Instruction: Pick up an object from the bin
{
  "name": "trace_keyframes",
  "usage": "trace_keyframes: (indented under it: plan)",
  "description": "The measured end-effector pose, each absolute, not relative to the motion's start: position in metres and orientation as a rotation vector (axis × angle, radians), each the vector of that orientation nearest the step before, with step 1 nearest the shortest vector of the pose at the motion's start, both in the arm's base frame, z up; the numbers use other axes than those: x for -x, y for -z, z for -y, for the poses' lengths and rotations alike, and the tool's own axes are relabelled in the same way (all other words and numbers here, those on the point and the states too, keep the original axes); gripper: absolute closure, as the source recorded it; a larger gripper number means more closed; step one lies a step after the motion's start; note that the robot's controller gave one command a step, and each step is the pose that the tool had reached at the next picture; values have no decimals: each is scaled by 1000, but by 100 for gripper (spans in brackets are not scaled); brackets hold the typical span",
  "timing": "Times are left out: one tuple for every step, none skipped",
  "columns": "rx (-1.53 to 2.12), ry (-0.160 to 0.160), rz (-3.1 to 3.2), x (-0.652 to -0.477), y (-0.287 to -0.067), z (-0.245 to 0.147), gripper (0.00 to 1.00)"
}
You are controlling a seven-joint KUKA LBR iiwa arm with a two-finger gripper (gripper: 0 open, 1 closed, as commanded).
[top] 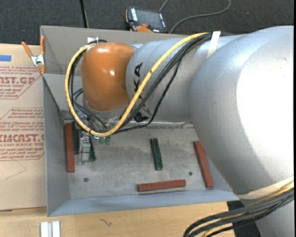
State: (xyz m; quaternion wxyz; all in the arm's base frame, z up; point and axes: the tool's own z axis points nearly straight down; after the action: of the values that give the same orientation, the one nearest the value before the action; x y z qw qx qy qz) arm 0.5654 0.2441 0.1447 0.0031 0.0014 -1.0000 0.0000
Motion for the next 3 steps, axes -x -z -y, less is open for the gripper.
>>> trace_keyframes:
  plan:
    - [-767,2,3048,-558,-69,-237,0]
    - [-1124,-3,2937,-585,-82,-167,0]
    - [-1127,4,2935,-584,-82,-170,100]
